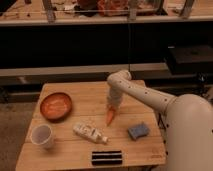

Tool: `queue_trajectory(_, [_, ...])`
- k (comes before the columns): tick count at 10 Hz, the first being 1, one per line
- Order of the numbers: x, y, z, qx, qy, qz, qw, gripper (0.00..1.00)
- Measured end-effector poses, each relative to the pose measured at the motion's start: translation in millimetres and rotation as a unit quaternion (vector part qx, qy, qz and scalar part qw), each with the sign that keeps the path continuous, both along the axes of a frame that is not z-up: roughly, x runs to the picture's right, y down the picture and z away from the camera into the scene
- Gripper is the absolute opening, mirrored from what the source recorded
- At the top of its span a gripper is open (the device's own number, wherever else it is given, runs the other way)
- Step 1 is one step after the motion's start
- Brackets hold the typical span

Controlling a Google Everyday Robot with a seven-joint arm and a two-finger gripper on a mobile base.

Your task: Drag the pepper across the table

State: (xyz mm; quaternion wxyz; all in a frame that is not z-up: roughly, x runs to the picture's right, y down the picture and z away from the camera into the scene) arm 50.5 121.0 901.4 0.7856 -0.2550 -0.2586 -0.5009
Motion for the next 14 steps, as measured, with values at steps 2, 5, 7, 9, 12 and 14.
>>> queue_trajectory(2, [-2,1,0.2,0.0,-0.002,0.001,1.0,0.0])
queue_trajectory(5, [7,2,-0.4,-0.001,0.002,0.009,1.0,0.0])
queue_trajectory(7, [13,3,-0.7,-0.001,0.003,0.012,0.9999,0.0])
queue_trajectory(9, [15,3,-1.0,-0.001,0.003,0.014,0.9999,0.0])
queue_trajectory(12, [25,3,-1.8,-0.001,0.007,0.023,0.9997,0.0])
queue_trajectory(14, [26,3,-2.1,-0.002,0.007,0.024,0.9997,0.0])
